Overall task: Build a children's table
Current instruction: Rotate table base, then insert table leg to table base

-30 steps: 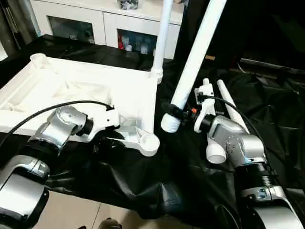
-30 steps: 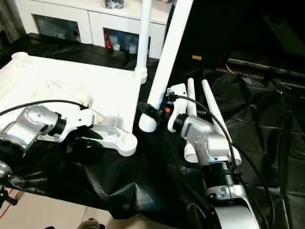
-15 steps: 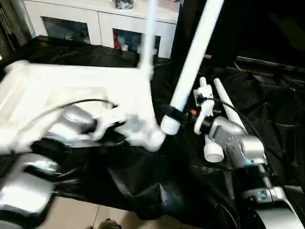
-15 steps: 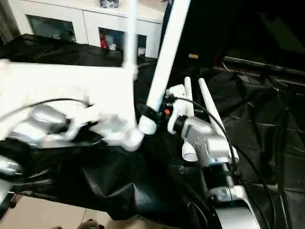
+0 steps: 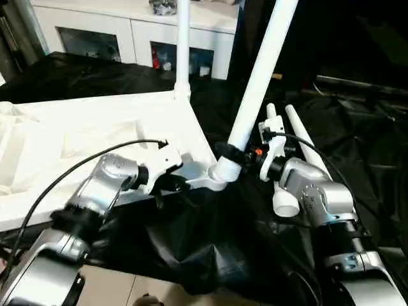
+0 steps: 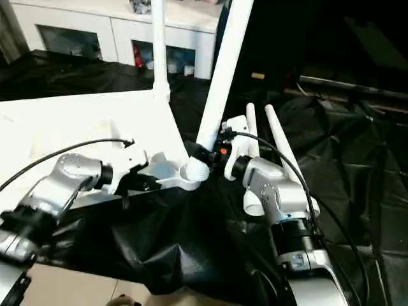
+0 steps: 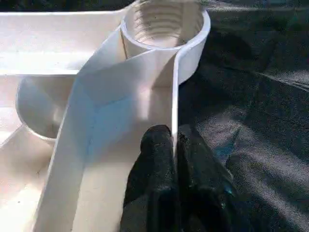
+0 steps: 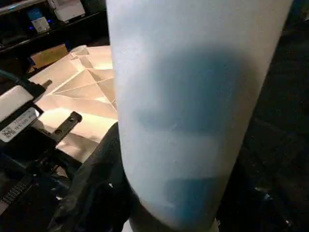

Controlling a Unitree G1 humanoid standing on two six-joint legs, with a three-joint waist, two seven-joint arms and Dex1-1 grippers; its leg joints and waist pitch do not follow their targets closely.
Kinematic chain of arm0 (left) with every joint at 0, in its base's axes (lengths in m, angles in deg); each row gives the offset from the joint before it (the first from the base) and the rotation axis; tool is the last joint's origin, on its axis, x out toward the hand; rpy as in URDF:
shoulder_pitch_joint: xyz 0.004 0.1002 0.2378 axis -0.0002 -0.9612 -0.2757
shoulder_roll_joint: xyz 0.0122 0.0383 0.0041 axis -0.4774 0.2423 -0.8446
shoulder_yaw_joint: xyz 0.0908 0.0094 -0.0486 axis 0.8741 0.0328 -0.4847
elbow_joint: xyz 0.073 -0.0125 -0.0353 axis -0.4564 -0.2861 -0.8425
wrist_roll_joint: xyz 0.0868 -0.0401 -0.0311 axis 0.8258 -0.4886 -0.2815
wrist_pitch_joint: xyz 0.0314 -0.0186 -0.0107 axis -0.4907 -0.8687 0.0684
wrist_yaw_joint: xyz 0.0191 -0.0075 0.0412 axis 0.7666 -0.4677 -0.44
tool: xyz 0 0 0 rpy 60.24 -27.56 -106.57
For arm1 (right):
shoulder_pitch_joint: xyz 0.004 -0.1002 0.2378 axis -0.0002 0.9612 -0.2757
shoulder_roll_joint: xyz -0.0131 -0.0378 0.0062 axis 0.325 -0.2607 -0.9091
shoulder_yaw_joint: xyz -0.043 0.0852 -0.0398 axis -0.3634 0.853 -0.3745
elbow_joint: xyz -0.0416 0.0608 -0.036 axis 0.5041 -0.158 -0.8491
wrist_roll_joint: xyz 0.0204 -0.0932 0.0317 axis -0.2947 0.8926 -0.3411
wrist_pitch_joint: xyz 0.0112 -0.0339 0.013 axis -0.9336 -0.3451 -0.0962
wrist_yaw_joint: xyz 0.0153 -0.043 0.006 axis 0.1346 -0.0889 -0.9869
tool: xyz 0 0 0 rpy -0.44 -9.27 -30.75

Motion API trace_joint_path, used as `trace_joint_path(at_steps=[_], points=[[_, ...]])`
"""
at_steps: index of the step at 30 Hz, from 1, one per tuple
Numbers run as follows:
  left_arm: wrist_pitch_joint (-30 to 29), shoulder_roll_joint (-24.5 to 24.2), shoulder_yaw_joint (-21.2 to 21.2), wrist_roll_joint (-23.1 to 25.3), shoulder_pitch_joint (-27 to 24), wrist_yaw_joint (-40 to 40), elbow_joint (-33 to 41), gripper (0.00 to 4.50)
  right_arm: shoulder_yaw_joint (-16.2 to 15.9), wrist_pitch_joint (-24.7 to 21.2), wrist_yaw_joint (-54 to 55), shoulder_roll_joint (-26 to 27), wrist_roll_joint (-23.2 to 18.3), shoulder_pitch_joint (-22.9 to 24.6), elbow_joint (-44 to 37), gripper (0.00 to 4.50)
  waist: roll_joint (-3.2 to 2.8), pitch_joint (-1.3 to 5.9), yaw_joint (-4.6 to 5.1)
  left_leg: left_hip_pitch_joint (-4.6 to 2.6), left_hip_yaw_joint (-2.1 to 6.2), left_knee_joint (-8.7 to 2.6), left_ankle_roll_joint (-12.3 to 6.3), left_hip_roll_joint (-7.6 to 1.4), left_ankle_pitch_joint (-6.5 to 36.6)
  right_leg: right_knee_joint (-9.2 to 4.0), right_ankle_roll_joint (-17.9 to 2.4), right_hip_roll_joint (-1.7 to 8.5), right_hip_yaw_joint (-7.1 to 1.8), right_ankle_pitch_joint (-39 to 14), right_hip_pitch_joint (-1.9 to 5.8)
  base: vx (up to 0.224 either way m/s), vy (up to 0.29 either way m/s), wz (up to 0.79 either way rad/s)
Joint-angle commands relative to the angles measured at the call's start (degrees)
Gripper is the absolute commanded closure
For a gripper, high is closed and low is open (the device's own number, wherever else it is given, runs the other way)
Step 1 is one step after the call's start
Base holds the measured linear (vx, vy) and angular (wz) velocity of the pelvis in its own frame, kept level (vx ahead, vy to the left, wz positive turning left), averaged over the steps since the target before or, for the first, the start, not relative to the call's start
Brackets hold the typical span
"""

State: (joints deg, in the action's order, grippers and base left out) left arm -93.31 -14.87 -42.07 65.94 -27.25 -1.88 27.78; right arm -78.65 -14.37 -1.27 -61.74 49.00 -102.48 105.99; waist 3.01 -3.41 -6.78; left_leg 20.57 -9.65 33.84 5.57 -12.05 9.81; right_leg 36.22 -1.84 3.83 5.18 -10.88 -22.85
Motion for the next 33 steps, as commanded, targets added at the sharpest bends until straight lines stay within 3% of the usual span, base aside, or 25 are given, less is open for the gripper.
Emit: trace_joint_path(at_steps=[1, 4, 14, 15, 19, 24, 33], points=[[0.1, 0.7, 0.3, -0.5, -1.2, -0.2, 1.1, 3.91, -0.2, -0.1, -0.5, -0.6, 0.6, -0.2, -0.9, 2.59, -0.31, 4.21, -0.11, -0.29, 0.11, -3.74, 0.25, -1.37, 8.2, -4.24, -9.0, 4.83, -3.42, -9.9, 3.27, 0.000, 0.000, 0.00], [0.2, -0.2, 0.1, 0.4, -1.9, -0.5, 1.3, 3.45, -0.3, -0.1, -0.6, -0.6, 0.6, -0.3, -0.8, 2.59, -0.31, 4.19, -0.17, -0.31, 0.16, -3.83, 0.29, -1.38, 8.5, -4.27, -8.6, 4.77, -3.38, -10.3, 3.25, 0.000, 0.000, 0.00], [-1.2, -2.3, -0.3, 1.0, -2.2, -0.3, 1.2, 3.46, -0.7, 0.2, -0.6, -0.5, 0.9, -0.6, -0.4, 2.59, -0.31, 4.02, 0.13, -0.42, 0.17, -3.88, 0.67, -1.29, 9.8, -4.77, -7.2, 4.78, -3.42, -14.3, 3.04, 0.000, 0.000, 0.00], [-1.2, -2.3, -0.3, 1.0, -2.2, -0.3, 1.2, 3.75, -0.7, 0.3, -0.6, -0.5, 0.9, -0.7, -0.4, 2.59, -0.33, 4.04, 0.13, -0.42, 0.19, -3.89, 0.70, -1.32, 9.7, -4.74, -7.3, 4.78, -3.41, -14.1, 3.05, 0.000, 0.000, 0.00], [-1.7, -2.4, -0.1, 1.0, -2.5, -0.4, 1.1, 4.19, -0.8, 0.6, -0.6, -0.2, 1.1, -1.2, 0.4, 2.59, -0.24, 4.05, 0.17, -0.41, 0.19, -3.91, 0.67, -1.34, 9.6, -4.62, -7.6, 4.74, -3.39, -13.4, 3.03, 0.000, 0.000, 0.00], [-2.3, -2.4, 0.0, 0.8, -2.6, -0.1, 1.3, 4.48, -1.1, 0.8, -0.8, 0.2, 1.5, -2.0, 1.2, 2.59, -0.23, 4.08, 0.26, -0.26, 0.22, -3.93, 0.61, -1.31, 9.0, -4.54, -7.6, 4.76, -3.40, -12.9, 3.14, 0.000, 0.000, 0.00], [-2.0, -3.2, 1.5, 1.7, -3.4, 1.1, 2.1, 4.50, -2.3, 2.4, -1.5, 1.1, 3.0, -4.8, 6.0, 2.59, -0.13, 4.08, 0.53, -0.34, 0.15, -3.93, 0.46, -1.34, 8.8, -4.34, -8.4, 4.71, -3.44, -11.4, 3.07, 0.000, 0.000, 0.00]])
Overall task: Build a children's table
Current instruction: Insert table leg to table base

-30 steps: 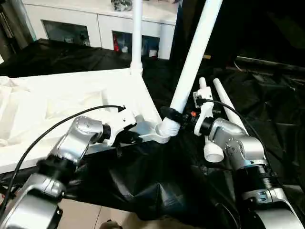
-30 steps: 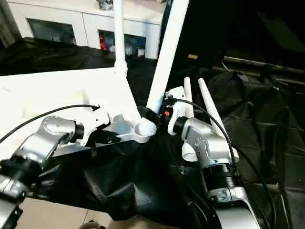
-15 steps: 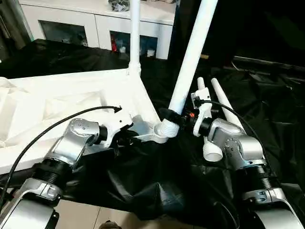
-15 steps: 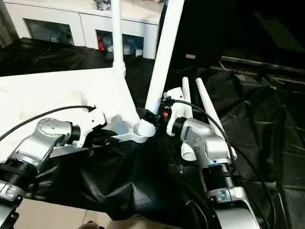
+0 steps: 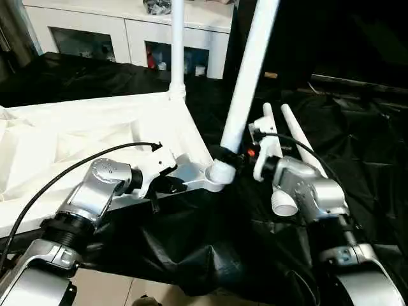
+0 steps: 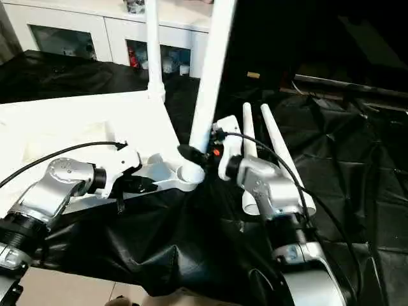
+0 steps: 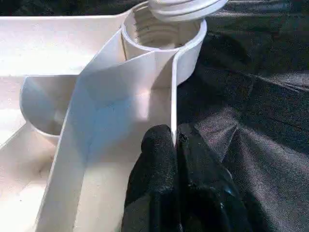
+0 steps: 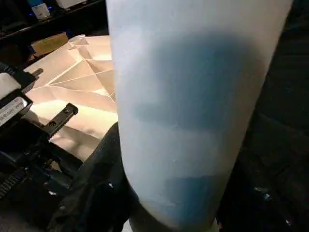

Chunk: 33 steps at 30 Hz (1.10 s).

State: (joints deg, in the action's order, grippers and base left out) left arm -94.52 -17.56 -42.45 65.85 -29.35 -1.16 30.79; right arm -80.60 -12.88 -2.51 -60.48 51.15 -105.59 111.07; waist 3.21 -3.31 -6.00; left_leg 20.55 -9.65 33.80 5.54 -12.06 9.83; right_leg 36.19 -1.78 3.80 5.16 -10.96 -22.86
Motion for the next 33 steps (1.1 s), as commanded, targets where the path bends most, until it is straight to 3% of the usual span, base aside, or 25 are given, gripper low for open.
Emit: trace_joint_path(at_steps=[1, 12, 19, 33], points=[[-0.8, -0.5, 1.9, 1.8, -1.3, 0.5, -0.8, 4.50, -0.5, 1.1, -0.4, -0.1, 1.1, -1.9, 1.4, 2.59, -0.34, 4.00, -0.14, -0.26, 0.16, -3.89, 0.57, -1.31, 8.8, -4.24, -8.7, 4.76, -3.42, -11.1, 3.12, 0.000, 0.000, 0.00], [-0.2, -0.5, 1.2, 0.9, -0.9, 0.9, 0.1, 4.50, -0.6, 3.8, -0.9, 1.3, 2.3, -4.6, 8.1, 2.59, -0.46, 4.03, 0.02, -0.37, 0.14, -3.90, 0.64, -1.42, 8.9, -4.11, -9.4, 4.81, -3.47, -10.2, 3.12, 0.000, 0.000, 0.00], [-0.7, -0.2, 1.0, 0.4, -1.2, 0.7, 1.3, 4.50, 2.0, 7.3, -1.2, 3.1, 1.1, -5.5, 13.4, 2.59, -0.61, 4.08, 0.03, -0.40, 0.11, -3.88, 0.67, -1.42, 9.3, -4.03, -10.2, 4.85, -3.49, -9.4, 3.16, 0.000, 0.000, 0.00], [0.1, 0.9, -0.1, 0.6, -0.1, -2.1, 0.1, 4.50, 6.1, 14.6, -3.8, 4.1, -0.7, -0.8, 19.7, 2.59, -0.97, 4.10, -0.12, -0.45, 0.15, -3.91, 0.17, -1.50, 10.0, -4.10, -11.0, 4.81, -3.45, -8.7, 3.21, 0.000, 0.000, 0.00]])
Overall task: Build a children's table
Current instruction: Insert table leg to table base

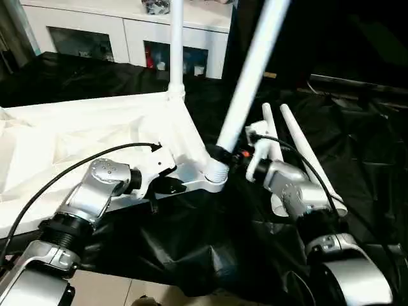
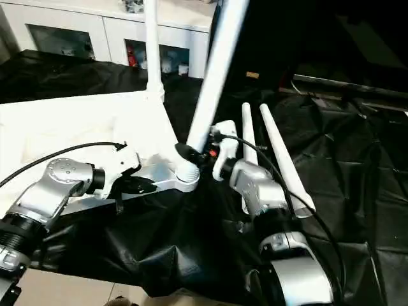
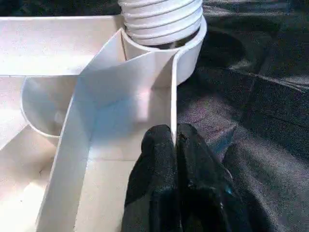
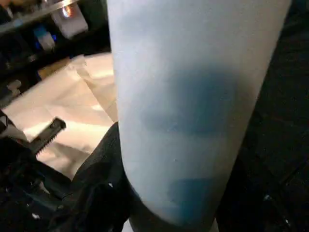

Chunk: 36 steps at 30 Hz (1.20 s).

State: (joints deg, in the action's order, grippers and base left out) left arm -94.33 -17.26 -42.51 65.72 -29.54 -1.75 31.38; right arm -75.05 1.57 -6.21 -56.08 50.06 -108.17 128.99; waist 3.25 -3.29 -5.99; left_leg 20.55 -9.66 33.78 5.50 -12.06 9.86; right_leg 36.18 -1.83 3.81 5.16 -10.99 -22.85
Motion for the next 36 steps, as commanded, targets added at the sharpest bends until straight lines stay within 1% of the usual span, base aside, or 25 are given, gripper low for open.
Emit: trace_joint_path(at_steps=[1, 3, 4, 5, 6, 7, 8, 10, 11, 13, 15, 16, 17, 21, 22, 23, 25, 27, 28, 30, 32, 33, 34, 35, 36], points=[[0.1, 0.7, -0.1, 0.8, 0.3, -1.8, -0.7, 4.50, 0.8, 0.7, -0.2, -0.2, 0.3, 2.1, 2.1, 2.59, -1.16, 4.04, -0.17, -0.49, 0.19, -3.92, 0.28, -1.53, 10.4, -4.11, -10.9, 4.79, -3.42, -9.1, 3.14, 0.000, 0.000, 0.00], [0.2, 0.8, -0.2, 0.8, 0.4, -2.1, -0.9, 4.50, 1.1, 1.6, 0.1, -0.2, 0.3, 2.6, 2.4, 2.59, -1.05, 4.04, -0.21, -0.55, 0.19, -3.94, 0.36, -1.53, 11.0, -4.22, -10.9, 4.80, -3.42, -9.9, 3.14, 0.000, 0.000, 0.00], [0.2, 0.9, -0.2, 0.8, 0.5, -2.3, -1.1, 4.50, 1.4, 2.8, 0.4, -0.2, 0.3, 3.1, 2.9, 2.60, -1.04, 4.02, -0.26, -0.57, 0.18, -3.98, 0.37, -1.54, 11.2, -4.30, -10.8, 4.82, -3.41, -10.5, 3.11, 0.000, 0.000, 0.00], [0.3, 1.1, -0.3, 0.8, 0.7, -2.7, -1.4, 4.50, 1.8, 4.3, 0.4, -0.1, 0.5, 3.9, 3.4, 2.60, -1.21, 3.95, -0.30, -0.63, 0.18, -3.99, 0.43, -1.55, 11.5, -4.41, -10.8, 4.87, -3.44, -11.0, 3.02, 0.000, 0.000, 0.00], [0.3, 1.2, -0.3, 0.8, 0.8, -2.8, -1.4, 4.50, 2.0, 5.2, 0.3, 0.0, 0.5, 4.4, 3.4, 2.60, -1.13, 3.89, -0.34, -0.61, 0.18, -4.01, 0.53, -1.54, 12.1, -4.56, -10.5, 4.92, -3.42, -12.0, 3.06, 0.000, 0.000, 0.00], [0.3, 1.2, -0.3, 0.8, 0.8, -2.8, -1.4, 4.50, 2.0, 5.2, 0.3, 0.0, 0.5, 4.4, 3.4, 2.60, -1.10, 3.92, -0.38, -0.66, 0.18, -4.01, 0.54, -1.52, 12.3, -4.61, -10.4, 4.91, -3.42, -12.5, 3.03, 0.000, 0.000, 0.00], [0.3, 1.3, -0.3, 1.0, 0.9, -3.1, -1.6, 4.50, 2.1, 7.1, 0.1, 0.2, 0.9, 5.5, 3.3, 2.60, -1.35, 3.86, -0.46, -0.69, 0.28, -4.11, 0.56, -1.57, 12.9, -4.70, -10.2, 4.96, -3.43, -13.5, 3.01, 0.000, 0.000, 0.00], [0.4, 1.4, -0.4, 1.1, 0.9, -3.2, -1.8, 4.50, 1.2, 8.8, 0.3, 0.0, 2.1, 6.4, 2.6, 2.60, -1.16, 3.86, -0.43, -0.73, 0.31, -4.16, 0.60, -1.57, 13.4, -4.82, -9.9, 4.91, -3.40, -14.3, 3.00, 0.000, 0.000, 0.00], [0.5, 1.4, -0.4, 1.1, 0.9, -3.2, -1.8, 4.50, 0.5, 9.6, 0.4, -0.2, 2.8, 6.9, 2.1, 2.60, -1.29, 3.83, -0.44, -0.69, 0.32, -4.19, 0.60, -1.58, 13.3, -4.81, -9.8, 4.87, -3.43, -13.9, 2.96, 0.000, 0.000, 0.00], [0.6, 1.5, -0.4, 1.3, 0.9, -3.2, -1.9, 4.50, -1.0, 10.8, 0.6, -0.5, 4.6, 7.8, 0.6, 2.61, -1.31, 3.88, -0.48, -0.66, 0.36, -4.20, 0.53, -1.57, 12.9, -4.68, -9.9, 4.81, -3.40, -13.1, 2.97, 0.000, 0.000, 0.00], [0.7, 1.5, -0.5, 1.5, 1.0, -3.2, -2.0, 4.50, -2.3, 11.0, 1.0, -0.9, 6.0, 8.2, -0.5, 2.61, -1.23, 3.88, -0.43, -0.68, 0.37, -4.24, 0.45, -1.50, 13.1, -4.72, -9.9, 4.76, -3.39, -13.3, 3.03, 0.000, 0.000, 0.00], [0.8, 1.4, -0.4, 1.6, 1.0, -3.2, -2.1, 4.50, -4.2, 11.2, 1.5, -1.7, 8.2, 8.3, -1.5, 2.61, -1.38, 3.82, -0.48, -0.67, 0.39, -4.25, 0.53, -1.48, 13.1, -4.77, -9.6, 4.77, -3.42, -13.8, 3.03, 0.000, 0.000, 0.00], [0.9, 1.3, -0.4, 1.7, 1.0, -3.2, -2.2, 4.50, -5.2, 11.3, 1.7, -2.1, 9.3, 8.3, -1.9, 2.61, -1.34, 3.78, -0.44, -0.71, 0.37, -4.27, 0.65, -1.49, 13.5, -4.87, -9.3, 4.72, -3.40, -14.4, 2.95, 0.000, 0.000, 0.00], [1.2, 1.0, 0.0, 2.2, 1.0, -3.1, -2.4, 4.50, -7.6, 11.1, 1.8, -2.9, 12.0, 7.8, -2.3, 2.61, -1.31, 3.54, -0.39, -1.00, 0.48, -4.44, 0.93, -1.42, 16.2, -5.49, -8.1, 4.84, -3.44, -19.4, 2.75, 0.000, 0.000, 0.00], [1.2, 1.0, 0.0, 2.2, 1.0, -3.1, -2.4, 4.50, -7.6, 11.1, 1.8, -2.9, 12.0, 7.8, -2.3, 2.61, -1.31, 3.50, -0.36, -1.05, 0.52, -4.47, 0.96, -1.47, 16.6, -5.50, -8.1, 4.84, -3.45, -19.7, 2.70, 0.000, 0.000, 0.00], [1.3, 1.0, 0.0, 2.2, 0.9, -2.9, -2.4, 4.50, -8.9, 10.3, 1.6, -3.0, 13.1, 7.1, -2.2, 2.61, -1.29, 3.50, -0.29, -1.00, 0.62, -4.57, 1.09, -1.52, 17.1, -5.47, -8.2, 4.85, -3.44, -19.8, 2.76, 0.000, 0.000, 0.00], [1.3, 0.9, 0.0, 2.2, 0.9, -2.7, -2.4, 4.50, -9.4, 9.8, 1.4, -2.9, 13.4, 6.4, -1.8, 2.61, -1.16, 3.49, -0.17, -0.98, 0.63, -4.59, 1.08, -1.51, 17.3, -5.47, -8.3, 4.82, -3.45, -19.8, 2.74, 0.000, 0.000, 0.00], [1.5, 0.8, 0.1, 2.3, 0.9, -2.6, -2.4, 4.50, -10.1, 8.8, 0.5, -2.7, 13.5, 5.4, -0.9, 2.61, -1.26, 3.48, -0.17, -1.02, 0.65, -4.57, 1.03, -1.50, 17.4, -5.50, -8.3, 4.87, -3.49, -20.0, 2.71, 0.000, 0.000, 0.00], [1.5, 0.8, 0.0, 2.3, 0.9, -2.5, -2.4, 4.50, -10.5, 8.1, -0.1, -2.6, 13.6, 4.8, -0.4, 2.61, -1.13, 3.52, -0.13, -0.99, 0.66, -4.58, 1.01, -1.52, 17.2, -5.46, -8.4, 4.88, -3.48, -19.9, 2.73, 0.000, 0.000, 0.00], [1.7, 0.8, 0.1, 2.3, 0.9, -2.3, -2.3, 4.50, -10.8, 7.8, -0.6, -2.6, 13.7, 4.4, 0.4, 2.61, -1.25, 3.50, -0.04, -1.07, 0.64, -4.57, 0.93, -1.58, 17.2, -5.43, -8.7, 4.89, -3.54, -19.2, 2.60, 0.000, 0.000, 0.00], [2.4, 0.7, 0.2, 2.3, 0.8, -1.7, -2.3, 4.50, -11.2, 8.1, -1.0, -2.4, 14.2, 3.2, 2.5, 2.61, -1.26, 3.52, 0.00, -1.03, 0.68, -4.64, 1.11, -1.62, 17.4, -5.36, -8.9, 4.87, -3.51, -18.7, 2.67, 0.000, 0.000, 0.00], [2.6, 0.6, 0.3, 2.3, 0.8, -1.4, -2.3, 4.50, -11.3, 8.2, -1.1, -2.4, 14.3, 2.8, 3.2, 2.61, -1.17, 3.58, 0.14, -1.01, 0.69, -4.62, 1.20, -1.56, 17.6, -5.28, -9.1, 4.84, -3.48, -18.5, 2.72, 0.000, 0.000, 0.00], [2.6, 0.6, 0.3, 2.3, 0.8, -1.4, -2.3, 4.50, -11.3, 8.2, -1.1, -2.4, 14.3, 2.8, 3.2, 2.61, -1.24, 3.52, 0.19, -1.07, 0.68, -4.61, 1.16, -1.59, 17.9, -5.40, -9.2, 4.91, -3.51, -18.8, 2.64, 0.000, 0.000, 0.00], [3.5, 0.2, 0.7, 2.2, 0.8, -0.1, -1.8, 4.50, -10.8, 8.3, -2.3, -1.9, 13.6, 1.4, 5.6, 2.61, -0.88, 3.46, 0.29, -1.01, 0.73, -4.68, 1.10, -1.60, 18.3, -5.39, -9.0, 4.88, -3.46, -19.5, 2.64, 0.000, 0.000, 0.00], [3.8, 0.0, 0.8, 2.2, 0.7, 0.3, -1.7, 4.50, -10.7, 8.3, -2.7, -1.8, 13.5, 1.1, 6.1, 2.61, -0.99, 3.49, 0.33, -1.04, 0.77, -4.67, 1.11, -1.57, 18.5, -5.39, -9.0, 4.93, -3.44, -20.0, 2.62, 0.000, 0.000, 0.00]])
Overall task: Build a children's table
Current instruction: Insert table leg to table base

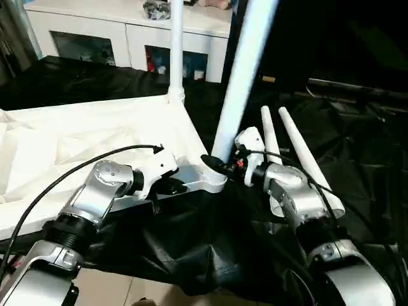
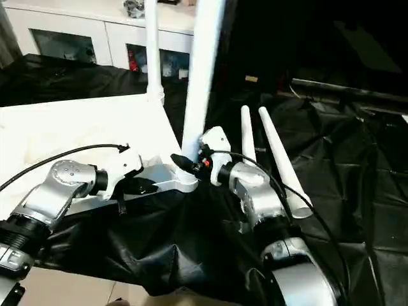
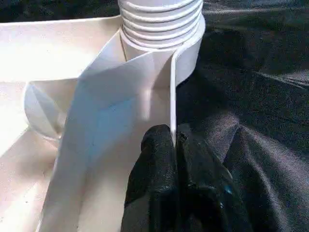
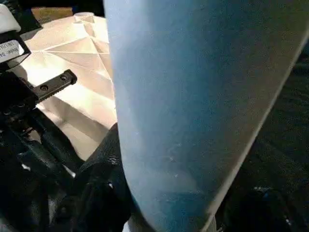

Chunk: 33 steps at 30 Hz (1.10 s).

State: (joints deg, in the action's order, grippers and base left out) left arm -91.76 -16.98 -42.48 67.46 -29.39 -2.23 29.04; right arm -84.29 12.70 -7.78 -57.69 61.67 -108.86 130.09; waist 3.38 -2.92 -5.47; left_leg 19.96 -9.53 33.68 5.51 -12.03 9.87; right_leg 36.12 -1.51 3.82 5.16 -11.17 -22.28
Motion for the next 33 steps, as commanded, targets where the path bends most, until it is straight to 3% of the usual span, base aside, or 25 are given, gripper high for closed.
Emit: trace_joint_path(at_steps=[1, 2, 5, 10, 11, 12, 14, 16, 22, 27, 33], points=[[1.4, -0.4, 0.9, 0.4, 0.5, 1.1, 0.8, 4.50, -1.5, -2.8, -1.6, -0.1, 1.8, 1.6, 5.3, 2.61, -1.12, 3.13, -0.03, -0.34, 0.65, -4.57, 1.12, -1.62, 18.4, -5.39, -9.3, 5.00, -3.47, -20.0, 2.14, 0.000, 0.000, 0.00], [2.6, -1.3, 1.3, -0.1, 0.2, 3.7, 2.2, 4.50, -1.8, -2.5, -4.9, -0.3, 1.7, 0.8, 6.7, 2.61, -0.67, 3.14, 0.04, -0.35, 0.58, -4.50, 0.82, -1.63, 18.1, -5.40, -9.3, 5.01, -3.52, -19.9, 2.10, 0.000, 0.000, 0.00], [3.1, -1.7, 1.5, -0.5, -0.1, 4.8, 2.9, 4.50, -2.0, -2.3, -6.3, -0.4, 1.6, 0.7, 7.0, 2.61, -0.95, 3.26, 0.09, -0.18, 0.61, -4.57, 0.55, -1.75, 16.5, -5.13, -9.5, 4.98, -3.58, -17.9, 2.22, 0.000, 0.000, 0.00], [3.8, -4.1, 1.8, -1.4, -0.4, 8.7, 6.7, 4.50, -3.4, -2.0, -13.1, -2.2, 1.7, 0.3, 8.0, 2.61, -0.07, 3.43, 0.20, -0.19, 0.30, -4.49, -0.11, -1.83, 14.3, -4.52, -11.1, 4.73, -3.58, -12.3, 2.31, 0.000, 0.000, 0.00], [3.6, -4.4, 1.7, -1.5, -0.3, 9.1, 7.4, 4.50, -3.8, -1.9, -14.7, -2.8, 1.7, 0.5, 7.6, 2.61, -0.26, 3.49, 0.12, -0.27, 0.38, -4.51, -0.05, -1.88, 14.2, -4.39, -11.2, 4.81, -3.53, -12.1, 2.38, 0.000, 0.000, 0.00], [3.4, -5.0, 1.4, -2.2, 0.1, 10.0, 8.7, 4.50, -4.7, -1.6, -18.2, -3.9, 1.9, 0.7, 6.7, 2.61, 0.18, 3.46, 0.24, -0.27, 0.28, -4.49, -0.14, -1.92, 14.2, -4.45, -11.2, 4.75, -3.53, -12.1, 2.33, 0.000, 0.000, 0.00], [3.6, -5.2, 1.2, -2.5, 0.3, 10.6, 9.2, 4.50, -5.2, -1.4, -20.4, -4.5, 1.9, 0.9, 6.2, 2.61, 0.02, 3.42, -0.10, -0.39, 0.21, -4.43, -0.36, -2.00, 14.1, -4.45, -11.3, 4.81, -3.56, -12.2, 2.23, 0.000, 0.000, 0.00], [3.5, -5.6, 1.2, -3.0, 0.6, 11.8, 10.1, 4.50, -5.7, -1.3, -23.3, -5.4, 2.1, 0.9, 5.4, 2.61, 0.35, 3.37, -0.27, -0.42, 0.24, -4.54, -0.08, -2.07, 14.4, -4.44, -11.2, 4.82, -3.52, -12.7, 2.24, 0.000, 0.000, 0.00], [2.5, -5.9, 0.8, -3.3, 1.5, 12.6, 10.6, 4.50, -5.4, -0.1, -25.7, -5.4, 2.3, -0.2, 6.7, 2.61, 0.56, 3.27, -0.61, -0.46, 0.29, -4.59, 0.87, -2.04, 15.3, -4.54, -11.1, 4.98, -3.59, -13.9, 2.17, 0.000, 0.000, 0.00], [1.4, -5.2, 0.1, -2.4, 2.3, 10.1, 9.7, 4.50, -4.3, 0.0, -21.6, -4.1, 2.2, -1.0, 7.8, 2.61, 0.64, 3.23, -0.72, -0.45, 0.33, -4.64, 1.05, -2.04, 14.9, -4.51, -10.9, 4.96, -3.59, -14.1, 2.16, 0.000, 0.000, 0.00], [-3.2, -2.6, -1.5, -1.3, 3.7, 4.2, 9.0, 4.50, -1.0, 0.1, -7.1, -1.1, 3.0, -2.2, 11.1, 2.61, 0.61, 2.94, -0.45, -0.73, 0.58, -4.84, 2.55, -2.03, 18.3, -5.15, -9.5, 5.13, -3.54, -20.9, 1.75, 0.000, 0.000, 0.00]])
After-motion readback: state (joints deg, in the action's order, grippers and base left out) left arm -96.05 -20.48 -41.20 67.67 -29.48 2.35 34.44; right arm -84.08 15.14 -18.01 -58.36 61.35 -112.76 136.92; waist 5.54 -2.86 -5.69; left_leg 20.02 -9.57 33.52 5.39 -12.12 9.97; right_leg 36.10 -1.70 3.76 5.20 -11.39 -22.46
